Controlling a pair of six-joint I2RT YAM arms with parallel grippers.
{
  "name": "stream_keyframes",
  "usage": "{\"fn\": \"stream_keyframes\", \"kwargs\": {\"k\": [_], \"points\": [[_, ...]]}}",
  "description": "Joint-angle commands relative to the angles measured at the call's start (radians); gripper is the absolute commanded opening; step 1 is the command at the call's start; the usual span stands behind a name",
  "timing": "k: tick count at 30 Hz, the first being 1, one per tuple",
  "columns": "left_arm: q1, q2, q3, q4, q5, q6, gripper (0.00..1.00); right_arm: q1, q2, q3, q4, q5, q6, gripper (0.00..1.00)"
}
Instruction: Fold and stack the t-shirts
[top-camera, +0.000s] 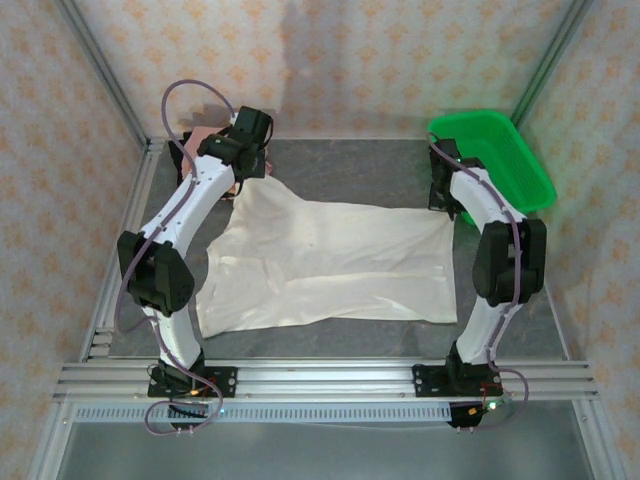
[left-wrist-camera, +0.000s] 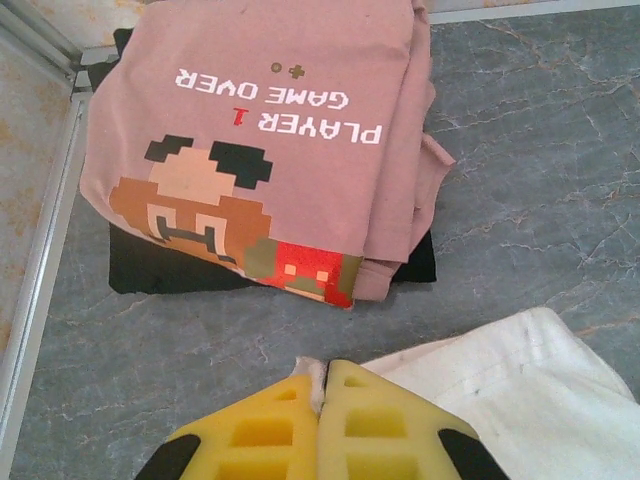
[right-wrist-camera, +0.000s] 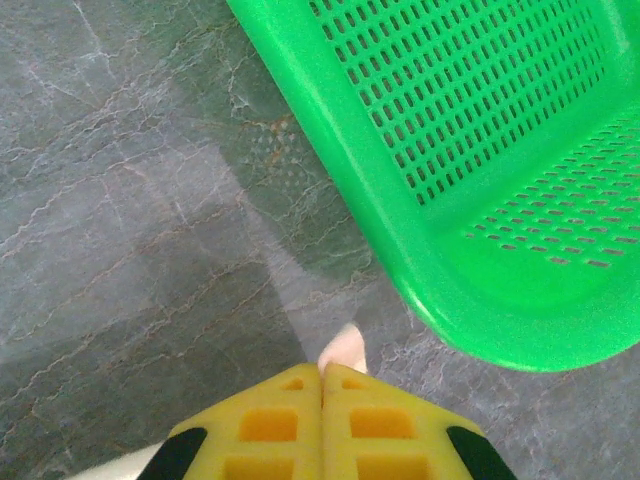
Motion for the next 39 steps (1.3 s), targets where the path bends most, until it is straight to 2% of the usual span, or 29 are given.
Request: {"fn": "stream_keyframes", "kwargs": {"k": [1, 12, 18, 26, 39], "points": [[0.009, -0.028, 0.003, 0.009, -0.03, 0.02, 0.0, -0.01, 0.02, 0.055, 0.008, 0.051, -0.031, 0.0], [0.022, -0.05, 0.003, 0.0, 0.025, 0.022, 0.0, -0.011, -0.039, 0.071, 0.017, -0.045, -0.012, 0.0], [0.023, -0.126, -0.067, -0.009, 0.088, -0.009, 0.0, -0.01, -0.132, -0.01, 0.002, -0.061, 0.017, 0.0], [0.038, -0.277, -0.281, 0.009, 0.172, -0.11, 0.0, -0.01, -0.265, -0.175, -0.015, -0.061, 0.057, 0.0], [0.043, -0.449, -0.529, 0.022, 0.204, -0.206, 0.0, -0.01, -0.349, -0.356, -0.035, -0.067, 0.107, 0.0]]}}
